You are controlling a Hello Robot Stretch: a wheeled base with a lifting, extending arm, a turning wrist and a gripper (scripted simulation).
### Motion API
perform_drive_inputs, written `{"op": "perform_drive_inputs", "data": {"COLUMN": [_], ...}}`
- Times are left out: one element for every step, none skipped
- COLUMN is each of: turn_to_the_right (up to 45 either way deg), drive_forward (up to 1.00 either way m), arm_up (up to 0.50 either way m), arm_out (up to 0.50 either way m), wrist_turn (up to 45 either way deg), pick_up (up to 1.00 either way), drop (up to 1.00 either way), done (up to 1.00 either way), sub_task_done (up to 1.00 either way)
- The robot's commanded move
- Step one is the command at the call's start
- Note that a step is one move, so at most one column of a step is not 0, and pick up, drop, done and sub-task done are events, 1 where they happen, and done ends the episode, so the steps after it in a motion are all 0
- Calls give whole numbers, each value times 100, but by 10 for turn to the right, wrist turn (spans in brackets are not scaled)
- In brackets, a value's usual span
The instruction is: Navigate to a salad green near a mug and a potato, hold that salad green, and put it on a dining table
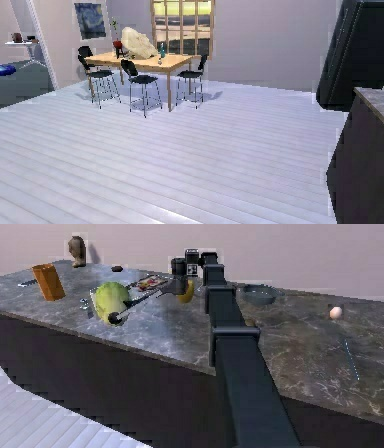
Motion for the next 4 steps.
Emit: {"op": "perform_drive_inputs", "data": {"turn_to_the_right": [0, 0, 0, -270], "drive_forward": [0, 0, 0, 0], "arm_up": [0, 0, 0, 0], "arm_out": [0, 0, -46, 0], "wrist_turn": [-450, -30, 0, 0], "pick_up": [0, 0, 0, 0], "drop": [0, 0, 0, 0], "done": [0, 0, 0, 0], "sub_task_done": [0, 0, 0, 0]}}
